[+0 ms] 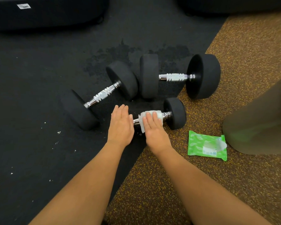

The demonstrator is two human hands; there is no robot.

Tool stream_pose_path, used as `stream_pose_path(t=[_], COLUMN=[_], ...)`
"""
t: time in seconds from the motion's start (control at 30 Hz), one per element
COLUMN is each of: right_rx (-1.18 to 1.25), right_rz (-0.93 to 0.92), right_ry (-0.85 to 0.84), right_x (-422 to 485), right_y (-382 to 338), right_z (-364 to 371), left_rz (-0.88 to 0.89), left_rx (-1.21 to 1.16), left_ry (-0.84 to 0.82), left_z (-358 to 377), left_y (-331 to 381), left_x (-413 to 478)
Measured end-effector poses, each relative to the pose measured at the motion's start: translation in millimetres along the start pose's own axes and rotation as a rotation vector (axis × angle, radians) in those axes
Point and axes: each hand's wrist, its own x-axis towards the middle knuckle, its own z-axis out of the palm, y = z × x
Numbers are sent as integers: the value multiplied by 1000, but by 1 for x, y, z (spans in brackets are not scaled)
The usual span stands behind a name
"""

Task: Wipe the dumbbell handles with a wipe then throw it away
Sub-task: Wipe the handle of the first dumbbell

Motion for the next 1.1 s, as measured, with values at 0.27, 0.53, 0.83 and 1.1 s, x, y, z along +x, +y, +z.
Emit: stream_pose_path(t=[0.27,0.53,0.83,1.1], right_rx=[-64,153,129,143], right_rz=[-222,27,6,-75], right_ry=[-40,63,122,69], right_x=[4,11,15,15], right_y=[7,10,18,-4], right_z=[7,7,6,3], left_rz=[2,10,18,15], left_rx=[35,37,60,90], left_ry=[-8,13,13,18], left_z=[3,4,1,8], left_y=[-1,-2,3,-2], left_x=[1,1,1,2])
